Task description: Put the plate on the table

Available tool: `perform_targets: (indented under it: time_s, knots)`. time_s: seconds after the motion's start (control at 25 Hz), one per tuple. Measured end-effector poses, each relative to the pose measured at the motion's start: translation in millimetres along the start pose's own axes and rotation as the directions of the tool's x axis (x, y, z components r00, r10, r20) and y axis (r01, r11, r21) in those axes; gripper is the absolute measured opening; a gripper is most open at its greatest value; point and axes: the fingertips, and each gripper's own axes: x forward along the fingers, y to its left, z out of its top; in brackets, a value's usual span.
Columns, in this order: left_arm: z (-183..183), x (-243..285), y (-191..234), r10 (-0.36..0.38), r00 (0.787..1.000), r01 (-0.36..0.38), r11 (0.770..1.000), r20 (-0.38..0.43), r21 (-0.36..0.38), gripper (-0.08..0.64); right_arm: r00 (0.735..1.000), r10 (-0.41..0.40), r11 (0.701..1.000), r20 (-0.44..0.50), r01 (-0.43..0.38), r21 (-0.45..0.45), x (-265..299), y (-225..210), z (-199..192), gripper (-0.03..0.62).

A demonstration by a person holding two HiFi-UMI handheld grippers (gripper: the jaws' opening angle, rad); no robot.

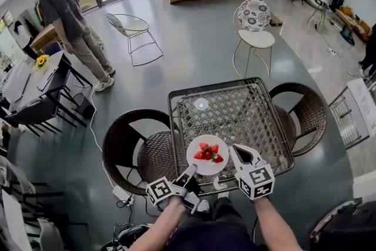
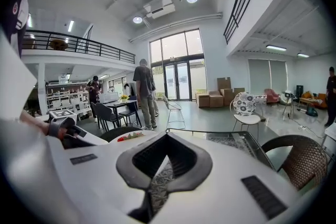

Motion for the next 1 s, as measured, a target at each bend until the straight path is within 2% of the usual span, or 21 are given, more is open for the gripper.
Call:
perform_targets:
  time_s: [0.52, 0.76, 1.0]
  knots:
    - [11, 30, 56, 0.099, 0.993, -0.098, 0.995, 0.063, -0.021, 0.018, 0.987, 0.121, 0.993, -0.102, -0.121, 0.004, 52, -15, -34, 0.005]
    - [13, 37, 89, 0.135, 0.987, -0.129, 0.989, 0.085, -0.067, 0.018, 0.978, 0.124, 0.992, -0.170, -0.128, -0.013, 63, -21, -58, 0.005]
    - [20, 45, 113, 0.167, 0.982, -0.160, 0.984, 0.089, -0.082, 0.018, 0.965, 0.127, 0.991, -0.230, -0.135, -0.017, 73, -23, -81, 0.005]
